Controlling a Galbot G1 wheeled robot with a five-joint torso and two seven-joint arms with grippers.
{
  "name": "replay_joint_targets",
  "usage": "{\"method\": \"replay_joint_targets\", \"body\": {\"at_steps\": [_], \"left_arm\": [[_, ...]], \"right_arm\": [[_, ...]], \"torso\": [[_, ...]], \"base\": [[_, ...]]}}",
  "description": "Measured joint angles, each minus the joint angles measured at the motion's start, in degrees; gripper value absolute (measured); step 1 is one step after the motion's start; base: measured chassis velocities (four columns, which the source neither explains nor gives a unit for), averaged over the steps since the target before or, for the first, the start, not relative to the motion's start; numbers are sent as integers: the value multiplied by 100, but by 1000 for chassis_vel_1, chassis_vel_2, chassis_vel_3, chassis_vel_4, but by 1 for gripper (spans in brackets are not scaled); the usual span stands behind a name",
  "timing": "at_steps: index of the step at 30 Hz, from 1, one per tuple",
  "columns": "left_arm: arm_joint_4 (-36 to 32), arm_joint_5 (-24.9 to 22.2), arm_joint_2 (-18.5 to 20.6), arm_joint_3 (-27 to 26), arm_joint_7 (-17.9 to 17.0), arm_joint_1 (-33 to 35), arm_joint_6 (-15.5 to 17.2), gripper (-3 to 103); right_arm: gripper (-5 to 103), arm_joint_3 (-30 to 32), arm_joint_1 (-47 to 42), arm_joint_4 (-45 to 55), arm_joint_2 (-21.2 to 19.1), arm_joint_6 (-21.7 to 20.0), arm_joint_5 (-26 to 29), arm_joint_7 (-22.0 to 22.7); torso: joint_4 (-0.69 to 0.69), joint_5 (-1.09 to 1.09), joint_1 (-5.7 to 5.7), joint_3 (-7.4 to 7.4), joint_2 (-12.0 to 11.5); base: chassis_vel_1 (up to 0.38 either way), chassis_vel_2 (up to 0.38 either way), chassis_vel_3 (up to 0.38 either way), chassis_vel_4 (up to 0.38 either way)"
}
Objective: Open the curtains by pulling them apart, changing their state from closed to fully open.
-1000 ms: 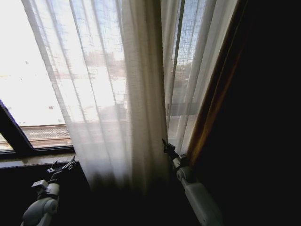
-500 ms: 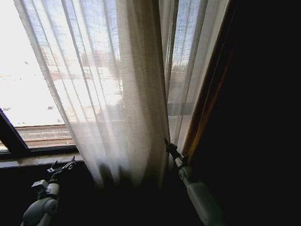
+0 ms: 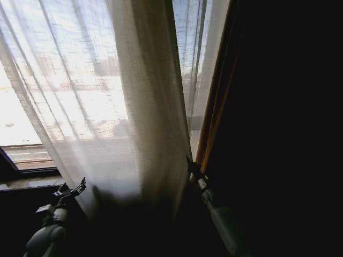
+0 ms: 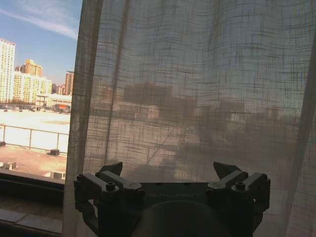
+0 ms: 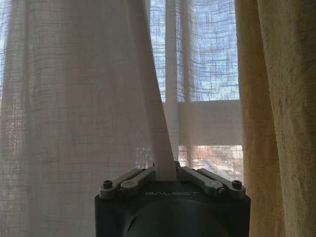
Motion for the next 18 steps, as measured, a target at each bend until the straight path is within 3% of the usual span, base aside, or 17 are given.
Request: {"method": "replay_joint_targets", "body": {"at_steps": [5, 14, 18], "left_arm": [[2, 0, 0, -3, -2, 0, 0, 100], [1, 0, 0, -3, -2, 0, 0, 100], [2, 0, 0, -3, -3, 0, 0, 100]], "right_arm": [[0, 29, -18, -13, 18, 17, -174, -63], [0, 168, -77, -69, -8, -66, -283, -225], [0, 168, -79, -70, -12, -67, -263, -246]], "torso": [[9, -9, 0, 0, 0], [0, -3, 0, 0, 1], [3, -4, -1, 0, 1]], "base": [[22, 28, -18, -7], [19, 21, -19, -11], [-28, 9, 58, -19]]}}
